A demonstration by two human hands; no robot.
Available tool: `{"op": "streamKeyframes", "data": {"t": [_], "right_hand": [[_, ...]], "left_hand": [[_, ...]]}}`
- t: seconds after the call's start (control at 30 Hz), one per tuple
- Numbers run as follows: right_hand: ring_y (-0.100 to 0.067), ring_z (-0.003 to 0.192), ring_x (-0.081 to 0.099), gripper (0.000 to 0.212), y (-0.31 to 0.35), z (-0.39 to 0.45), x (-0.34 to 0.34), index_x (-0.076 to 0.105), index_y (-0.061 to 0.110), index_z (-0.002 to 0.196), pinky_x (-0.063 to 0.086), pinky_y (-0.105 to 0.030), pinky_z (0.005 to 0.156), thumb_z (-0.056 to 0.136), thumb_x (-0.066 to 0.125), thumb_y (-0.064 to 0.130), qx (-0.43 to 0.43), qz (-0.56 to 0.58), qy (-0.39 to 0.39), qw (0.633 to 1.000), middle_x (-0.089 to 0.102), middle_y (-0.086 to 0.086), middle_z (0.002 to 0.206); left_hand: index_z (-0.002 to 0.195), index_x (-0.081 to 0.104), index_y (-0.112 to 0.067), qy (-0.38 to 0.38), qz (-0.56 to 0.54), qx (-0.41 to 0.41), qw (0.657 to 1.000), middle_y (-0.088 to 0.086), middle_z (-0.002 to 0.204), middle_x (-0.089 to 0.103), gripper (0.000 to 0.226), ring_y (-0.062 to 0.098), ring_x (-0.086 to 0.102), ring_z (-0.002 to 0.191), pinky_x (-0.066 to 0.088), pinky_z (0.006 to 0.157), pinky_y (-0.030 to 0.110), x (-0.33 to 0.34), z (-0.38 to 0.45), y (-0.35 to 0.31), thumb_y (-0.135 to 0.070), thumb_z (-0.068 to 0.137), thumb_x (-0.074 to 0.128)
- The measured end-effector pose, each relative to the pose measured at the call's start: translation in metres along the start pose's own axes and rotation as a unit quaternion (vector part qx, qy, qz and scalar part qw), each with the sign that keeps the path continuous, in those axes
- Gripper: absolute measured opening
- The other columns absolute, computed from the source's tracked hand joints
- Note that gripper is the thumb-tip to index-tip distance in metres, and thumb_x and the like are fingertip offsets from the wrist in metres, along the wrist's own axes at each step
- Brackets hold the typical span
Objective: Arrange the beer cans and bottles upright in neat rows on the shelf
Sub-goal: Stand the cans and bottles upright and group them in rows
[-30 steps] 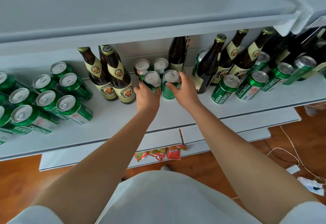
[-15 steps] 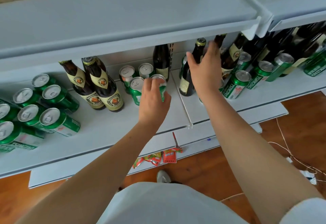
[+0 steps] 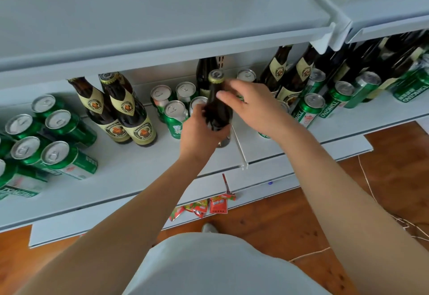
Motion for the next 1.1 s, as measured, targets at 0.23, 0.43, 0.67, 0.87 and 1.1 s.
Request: {"op": "streamKeyframes", "data": {"t": [0.23, 0.43, 0.67, 0.87, 1.1], "right_hand": [[-0.038, 0.131, 0.040, 0.061, -0.084, 0.058, 0.030, 0.036, 0.000, 0.141, 0.045, -0.041, 0.098, 0.084, 0.053, -0.010, 0.044, -0.287, 0.002, 0.957, 0.038, -0.024, 0.143], [-0.041, 0.132, 0.034, 0.055, -0.105, 0.116, 0.062, 0.038, 0.004, 0.142, 0.029, -0.044, 0.110, 0.089, 0.052, 0.013, 0.088, -0.485, 0.127, 0.861, 0.037, -0.026, 0.141], [-0.031, 0.099, 0.059, 0.049, -0.072, 0.109, 0.077, 0.061, 0.003, 0.118, 0.050, -0.033, 0.074, 0.074, 0.078, 0.015, 0.026, -0.461, 0.207, 0.863, 0.053, -0.015, 0.115], [-0.031, 0.107, 0.054, 0.060, -0.056, 0.085, 0.093, 0.053, 0.004, 0.120, 0.041, -0.030, 0.075, 0.070, 0.084, 0.016, 0.042, -0.297, 0.163, 0.940, 0.049, -0.015, 0.121], [-0.014, 0.119, 0.057, 0.051, -0.056, 0.003, -0.014, 0.052, 0.021, 0.137, 0.046, -0.034, 0.102, 0.088, 0.064, 0.023, 0.092, 0.089, -0.049, 0.991, 0.060, 0.003, 0.130]], "left_hand": [[0.108, 0.062, -0.024, -0.015, -0.008, -0.021, 1.000, -0.016, 0.094, 0.069, 0.045, 0.004, 0.067, 0.080, 0.052, 0.072, 0.013, -0.025, -0.012, 0.014, -0.043, 0.072, 0.081], [0.110, 0.063, -0.023, 0.003, -0.010, -0.007, 1.000, -0.014, 0.097, 0.072, 0.049, -0.002, 0.068, 0.083, 0.059, 0.079, 0.028, -0.045, -0.013, 0.026, -0.041, 0.070, 0.084], [0.110, 0.065, -0.022, -0.013, -0.031, 0.005, 0.999, -0.015, 0.099, 0.072, 0.045, 0.001, 0.068, 0.089, 0.058, 0.083, 0.029, -0.073, -0.016, 0.033, -0.036, 0.071, 0.084], [0.112, 0.064, -0.023, -0.013, -0.021, 0.010, 1.000, -0.015, 0.101, 0.072, 0.049, -0.002, 0.067, 0.090, 0.058, 0.083, 0.028, -0.078, -0.008, 0.026, -0.042, 0.070, 0.083], [0.114, 0.065, -0.026, 0.018, -0.015, 0.045, 0.999, -0.017, 0.100, 0.071, 0.052, -0.007, 0.066, 0.086, 0.058, 0.081, 0.023, -0.053, 0.002, -0.010, -0.045, 0.069, 0.083]]}}
Point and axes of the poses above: each hand's wrist, its own z-axis towards the middle knuckle, its own x-axis out of the palm, y = z × x, the point moved 10 cm from there along z, towards the middle knuckle
